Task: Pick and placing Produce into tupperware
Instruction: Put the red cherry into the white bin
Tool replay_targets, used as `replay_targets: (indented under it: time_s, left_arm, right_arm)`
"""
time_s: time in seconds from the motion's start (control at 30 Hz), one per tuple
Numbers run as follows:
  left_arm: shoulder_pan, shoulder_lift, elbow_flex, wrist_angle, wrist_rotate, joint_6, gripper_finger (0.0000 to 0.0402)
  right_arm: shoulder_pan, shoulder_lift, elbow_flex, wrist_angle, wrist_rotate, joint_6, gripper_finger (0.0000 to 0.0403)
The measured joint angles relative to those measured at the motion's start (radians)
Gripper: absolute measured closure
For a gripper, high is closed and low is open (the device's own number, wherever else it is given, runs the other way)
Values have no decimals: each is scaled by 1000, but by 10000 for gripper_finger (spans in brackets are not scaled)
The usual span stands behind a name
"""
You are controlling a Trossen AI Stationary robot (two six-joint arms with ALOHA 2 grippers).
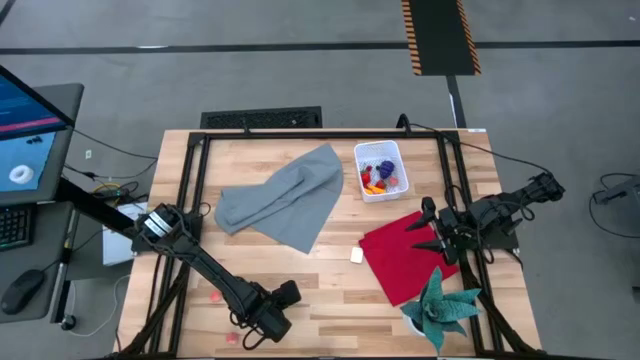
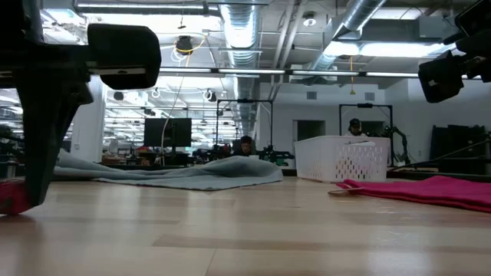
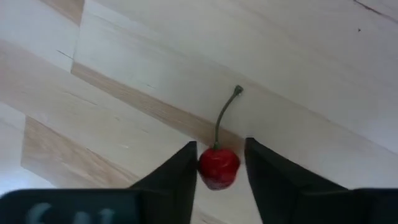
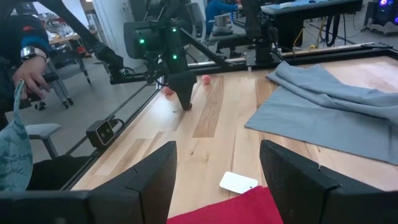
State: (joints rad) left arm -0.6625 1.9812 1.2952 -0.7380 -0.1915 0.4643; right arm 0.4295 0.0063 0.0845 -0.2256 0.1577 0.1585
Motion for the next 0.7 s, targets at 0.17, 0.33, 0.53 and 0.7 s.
replay_targets:
  time_s: [0.17, 0.33, 0.53, 0.7]
  left_arm:
    - [6, 0, 0, -9, 18, -13, 336]
    - [8, 2, 0, -11, -18, -23, 363]
    - [32, 1, 42, -56, -174, -116, 346]
    - [82, -3, 128, -143, -195, -231, 340]
  right_arm:
    - [0, 0, 0, 0, 0, 0, 148]
    - [0, 0, 0, 0, 0, 0, 148]
    - [0, 0, 0, 0, 0, 0, 148]
    - [0, 0, 0, 0, 0, 0, 148]
